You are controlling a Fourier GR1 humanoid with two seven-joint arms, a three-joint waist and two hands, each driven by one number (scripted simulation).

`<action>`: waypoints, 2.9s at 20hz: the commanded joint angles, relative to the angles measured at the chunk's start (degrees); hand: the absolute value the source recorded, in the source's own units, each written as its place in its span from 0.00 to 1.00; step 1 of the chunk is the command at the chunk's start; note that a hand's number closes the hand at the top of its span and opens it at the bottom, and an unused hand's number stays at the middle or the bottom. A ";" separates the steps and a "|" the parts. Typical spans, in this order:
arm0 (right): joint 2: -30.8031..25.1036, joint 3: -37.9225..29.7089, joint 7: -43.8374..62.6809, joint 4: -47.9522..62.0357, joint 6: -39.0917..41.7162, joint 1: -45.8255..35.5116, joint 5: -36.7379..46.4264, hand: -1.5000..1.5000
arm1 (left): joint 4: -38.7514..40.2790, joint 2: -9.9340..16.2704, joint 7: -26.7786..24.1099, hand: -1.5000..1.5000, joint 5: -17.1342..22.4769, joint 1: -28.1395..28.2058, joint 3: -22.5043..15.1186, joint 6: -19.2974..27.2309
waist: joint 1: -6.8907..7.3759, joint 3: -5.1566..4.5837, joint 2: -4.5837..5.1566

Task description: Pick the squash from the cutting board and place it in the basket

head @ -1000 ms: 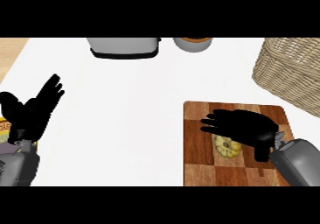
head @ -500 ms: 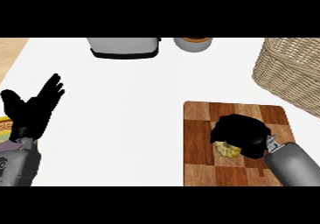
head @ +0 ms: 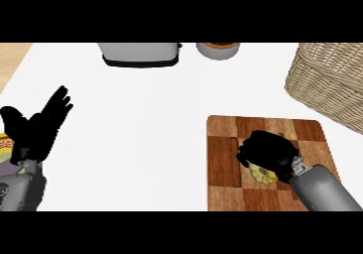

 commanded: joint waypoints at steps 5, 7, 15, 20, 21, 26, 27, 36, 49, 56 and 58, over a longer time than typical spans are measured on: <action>21.32 -19.79 30.77 1.39 -0.40 7.84 -10.01 1.00 | -0.06 -0.10 0.09 0.50 0.11 1.52 1.68 1.79 | -4.23 0.51 -0.10; 21.51 -20.39 37.75 0.32 -3.47 8.36 -13.79 1.00 | -0.98 -0.01 0.78 0.50 0.31 0.65 0.96 1.00 | -2.02 0.57 0.03; 21.83 -9.83 54.65 -6.88 -22.47 6.65 -35.58 1.00 | -0.79 -0.26 1.67 0.50 -0.11 -1.94 -0.78 -0.01 | 1.46 0.60 0.19; 21.92 -0.52 62.89 -17.21 -37.92 1.67 -37.91 1.00 | -0.33 -0.14 0.45 0.50 0.23 -0.39 -0.15 -0.47 | 1.15 0.26 -0.13; 21.93 1.89 66.03 -18.92 -40.00 0.18 -35.32 1.00 | 0.80 0.94 2.23 0.50 0.28 -2.47 0.14 -0.86 | 0.57 0.23 -0.07; 21.95 5.57 87.71 -23.24 -41.69 -8.58 -23.98 1.00 | -1.29 0.14 2.23 0.50 0.11 -0.82 -0.13 -0.39 | 0.39 0.18 -0.04; 21.95 5.17 90.23 -25.16 -39.44 -10.49 -22.28 1.00 | -0.50 -0.84 0.82 0.50 -1.14 -0.03 -0.35 1.12 | 0.18 0.18 0.00; 18.65 -11.63 95.11 -24.53 -24.69 -26.45 -21.76 1.00 | 0.10 -1.11 0.22 0.50 -1.33 -0.32 -0.37 0.41 | 0.11 0.24 0.21; 9.43 -24.90 88.89 -2.95 -27.37 -37.88 -18.36 1.00 | -0.67 -1.35 -0.34 0.50 -1.37 -0.57 0.17 0.05 | 0.56 0.24 0.42; 3.89 -30.49 81.44 1.90 -33.09 -31.99 -19.22 1.00 | 0.47 -0.96 1.01 0.50 -0.81 -1.18 0.79 -0.74 | 0.35 0.28 0.39; 2.80 -32.72 79.13 3.00 -33.72 -30.38 -21.51 1.00 | -1.83 0.18 3.20 0.50 0.00 -2.53 1.63 -0.91 | 0.36 0.29 0.37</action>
